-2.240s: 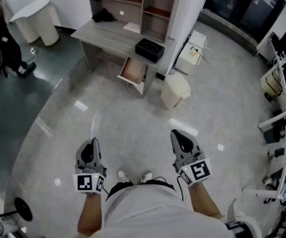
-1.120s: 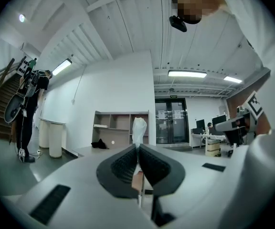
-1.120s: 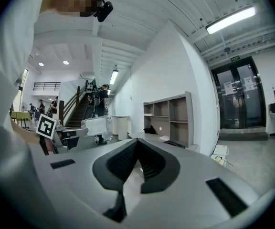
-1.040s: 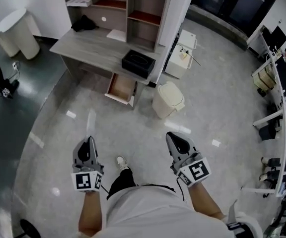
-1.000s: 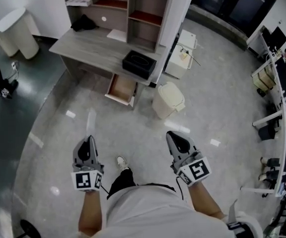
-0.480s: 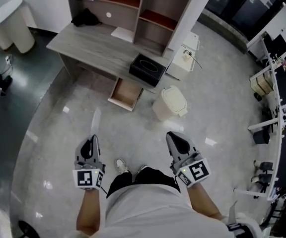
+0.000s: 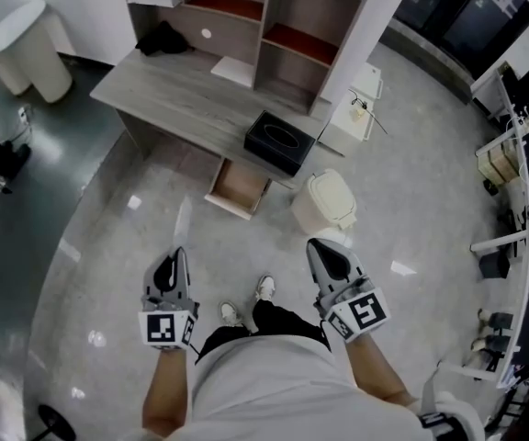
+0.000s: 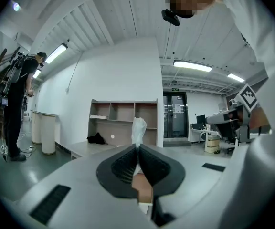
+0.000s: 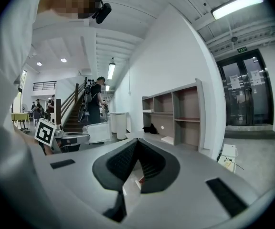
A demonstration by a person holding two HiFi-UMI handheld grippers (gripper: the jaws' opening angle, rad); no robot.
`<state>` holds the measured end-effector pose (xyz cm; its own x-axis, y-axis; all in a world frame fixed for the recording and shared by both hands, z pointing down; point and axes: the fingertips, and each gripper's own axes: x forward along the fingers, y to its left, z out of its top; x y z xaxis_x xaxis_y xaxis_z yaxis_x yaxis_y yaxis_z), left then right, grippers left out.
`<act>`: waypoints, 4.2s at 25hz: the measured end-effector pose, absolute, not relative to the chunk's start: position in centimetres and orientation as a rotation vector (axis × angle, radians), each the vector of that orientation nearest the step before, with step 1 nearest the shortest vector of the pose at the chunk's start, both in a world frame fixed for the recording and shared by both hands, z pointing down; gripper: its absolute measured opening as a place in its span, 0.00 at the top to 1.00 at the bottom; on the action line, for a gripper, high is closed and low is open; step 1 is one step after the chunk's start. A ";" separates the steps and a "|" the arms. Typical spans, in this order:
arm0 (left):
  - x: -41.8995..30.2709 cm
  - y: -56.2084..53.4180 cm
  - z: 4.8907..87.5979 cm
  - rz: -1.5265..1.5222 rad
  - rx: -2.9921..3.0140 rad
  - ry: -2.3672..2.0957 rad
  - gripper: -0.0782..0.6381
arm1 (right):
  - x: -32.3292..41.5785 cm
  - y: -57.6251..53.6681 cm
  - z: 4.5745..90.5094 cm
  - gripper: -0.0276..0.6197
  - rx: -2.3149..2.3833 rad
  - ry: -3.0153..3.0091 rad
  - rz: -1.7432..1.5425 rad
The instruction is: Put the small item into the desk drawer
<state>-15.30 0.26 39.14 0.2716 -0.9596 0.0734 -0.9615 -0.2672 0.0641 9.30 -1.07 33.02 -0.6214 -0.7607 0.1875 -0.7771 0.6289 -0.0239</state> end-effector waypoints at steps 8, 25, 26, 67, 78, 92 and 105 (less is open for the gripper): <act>-12.5 -5.3 42.9 0.272 2.457 -1.817 0.86 | 10.7 -6.8 34.7 0.92 1.229 -2.703 0.206; -9.6 -15.2 66.4 0.940 2.393 -1.541 0.86 | 9.8 -12.7 46.7 0.92 1.049 -2.618 0.342; -9.3 -15.5 67.4 0.966 2.401 -1.524 0.86 | 9.7 -13.0 47.5 0.92 1.042 -2.620 0.349; -5.9 -19.9 81.6 1.693 2.561 -1.043 0.86 | 11.1 -17.5 56.9 0.92 0.994 -2.579 0.523; -6.0 -20.5 83.5 1.947 2.609 -0.842 0.86 | 12.1 -18.2 57.9 0.92 1.008 -2.575 0.551; -5.9 -21.3 85.2 2.066 2.613 -0.709 0.86 | 13.0 -18.7 59.3 0.92 1.003 -2.568 0.581; -6.0 -20.9 85.5 2.197 2.614 -0.592 0.86 | 14.0 -18.5 59.4 0.92 1.002 -2.569 0.594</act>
<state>-6.03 -20.94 85.54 0.1604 -0.4527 0.8771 -0.0488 -0.8912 -0.4511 14.03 -18.47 59.38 -0.7033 -0.5640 0.4327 -0.6967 0.6677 -0.2621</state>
